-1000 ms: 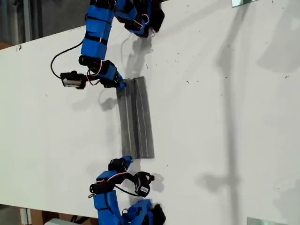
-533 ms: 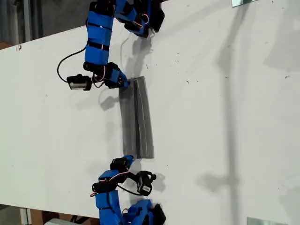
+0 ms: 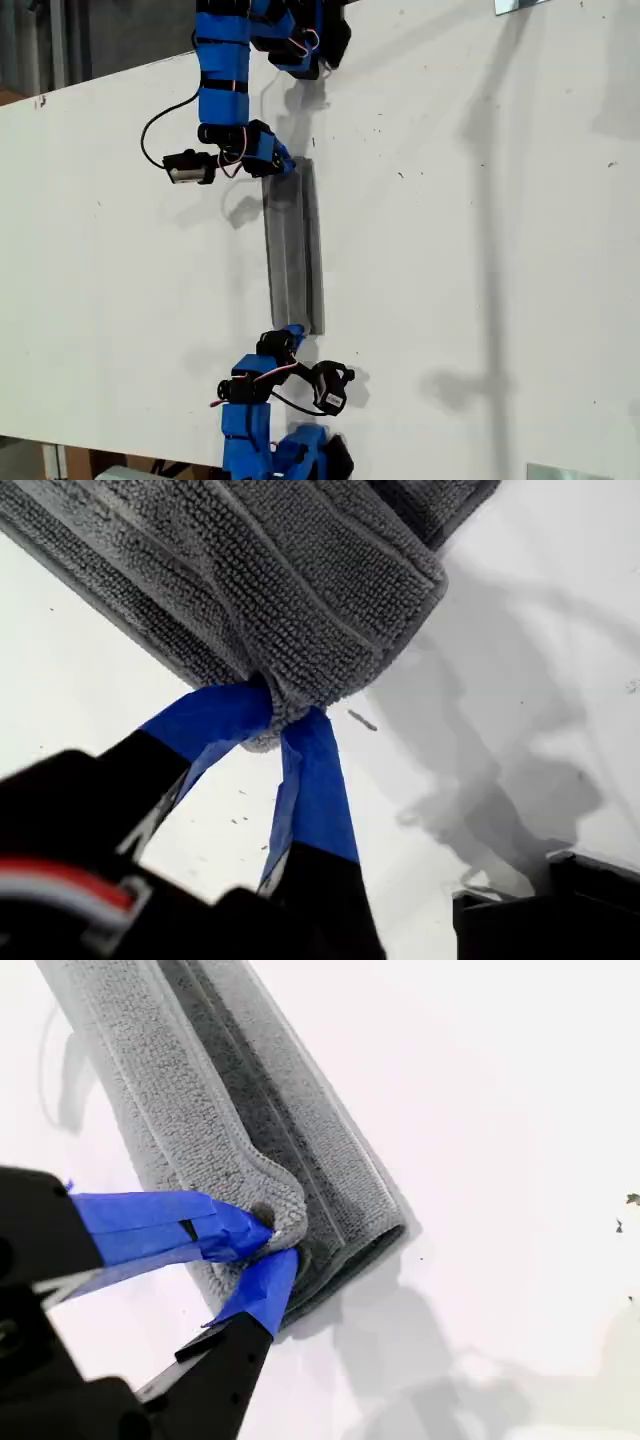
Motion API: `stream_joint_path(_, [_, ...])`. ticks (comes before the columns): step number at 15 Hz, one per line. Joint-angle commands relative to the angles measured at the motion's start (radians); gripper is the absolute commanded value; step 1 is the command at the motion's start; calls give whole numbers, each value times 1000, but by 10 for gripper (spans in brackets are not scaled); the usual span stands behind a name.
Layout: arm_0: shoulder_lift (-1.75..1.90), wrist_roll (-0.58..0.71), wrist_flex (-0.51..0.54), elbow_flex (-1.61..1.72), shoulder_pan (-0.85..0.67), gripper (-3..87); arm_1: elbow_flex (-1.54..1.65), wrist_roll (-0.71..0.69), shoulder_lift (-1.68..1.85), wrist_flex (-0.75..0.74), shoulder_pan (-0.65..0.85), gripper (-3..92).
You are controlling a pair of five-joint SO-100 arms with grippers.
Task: Grasp corners of a square towel and fold twice.
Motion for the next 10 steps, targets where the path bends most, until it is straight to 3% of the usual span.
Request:
stream_joint_path(1, [-21, -12, -14, 2, 20, -2, 18, 11, 35, 14, -14, -1])
stream_joint_path(2, [-20, -3, -25, 2, 20, 48, 34, 12, 38, 8, -17, 52])
stream_joint_path(3, [-15, 9, -32, -3, 25, 160, 38, 17, 44, 6, -28, 176])
stream_joint_path(4, [-15, 26, -29, -17, 25, 171, 38, 20, 52, 5, -31, 215])
stream_joint_path(10, [98, 51, 78, -20, -46, 222, 29, -29, 126, 44, 32, 235])
